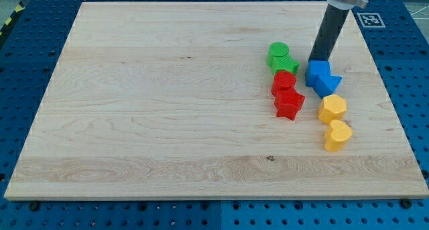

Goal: Push the blue cube and red circle towards the left side of the board

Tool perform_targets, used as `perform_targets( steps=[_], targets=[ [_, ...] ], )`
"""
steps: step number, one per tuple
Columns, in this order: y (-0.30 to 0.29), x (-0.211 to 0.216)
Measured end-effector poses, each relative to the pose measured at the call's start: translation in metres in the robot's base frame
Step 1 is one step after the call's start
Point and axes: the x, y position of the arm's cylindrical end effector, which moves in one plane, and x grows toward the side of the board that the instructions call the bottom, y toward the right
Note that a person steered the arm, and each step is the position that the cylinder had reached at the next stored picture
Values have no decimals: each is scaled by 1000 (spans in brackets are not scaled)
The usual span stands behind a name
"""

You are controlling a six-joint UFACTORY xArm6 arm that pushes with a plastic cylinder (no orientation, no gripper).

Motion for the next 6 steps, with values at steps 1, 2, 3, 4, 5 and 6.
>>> perform_targets(
  steps=[1,2,3,4,5,6],
  targets=[
    [-10,13],
    [-15,17],
    [21,-23],
    [59,-25],
    [61,-23],
    [57,-16]
  ],
)
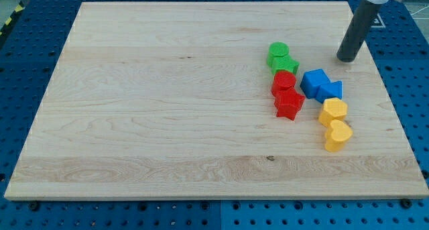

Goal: Push the blue cube and red circle towards the left side of the board

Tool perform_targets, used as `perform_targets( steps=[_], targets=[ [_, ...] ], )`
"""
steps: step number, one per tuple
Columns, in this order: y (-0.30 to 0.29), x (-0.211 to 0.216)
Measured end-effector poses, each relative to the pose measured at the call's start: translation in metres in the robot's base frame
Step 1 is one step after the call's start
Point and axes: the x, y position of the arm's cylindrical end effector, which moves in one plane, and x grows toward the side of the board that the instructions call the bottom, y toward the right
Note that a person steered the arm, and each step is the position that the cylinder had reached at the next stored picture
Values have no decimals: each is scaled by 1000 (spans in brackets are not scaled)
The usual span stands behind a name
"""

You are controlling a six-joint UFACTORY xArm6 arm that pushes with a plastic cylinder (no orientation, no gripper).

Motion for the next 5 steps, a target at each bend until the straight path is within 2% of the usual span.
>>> perform_targets(
  steps=[2,4,5],
  targets=[
    [-36,25],
    [-43,62],
    [-44,63]
  ],
)
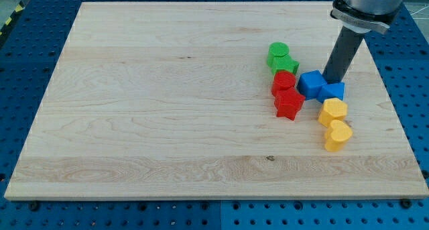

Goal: Push the blue cube and red circle towards the left side of the board

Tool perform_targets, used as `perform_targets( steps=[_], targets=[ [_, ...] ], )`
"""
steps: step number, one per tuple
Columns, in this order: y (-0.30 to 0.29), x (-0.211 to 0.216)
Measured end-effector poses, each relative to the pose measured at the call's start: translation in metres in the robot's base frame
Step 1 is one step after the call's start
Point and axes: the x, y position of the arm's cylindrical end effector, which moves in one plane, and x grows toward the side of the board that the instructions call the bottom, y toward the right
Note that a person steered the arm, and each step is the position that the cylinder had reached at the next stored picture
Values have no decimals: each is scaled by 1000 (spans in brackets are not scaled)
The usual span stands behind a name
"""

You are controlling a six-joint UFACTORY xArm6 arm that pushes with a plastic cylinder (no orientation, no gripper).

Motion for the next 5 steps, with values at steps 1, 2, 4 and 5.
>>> perform_targets(
  steps=[1,2,4,5],
  targets=[
    [-20,0],
    [-44,0],
    [-86,0],
    [-105,0]
  ],
)
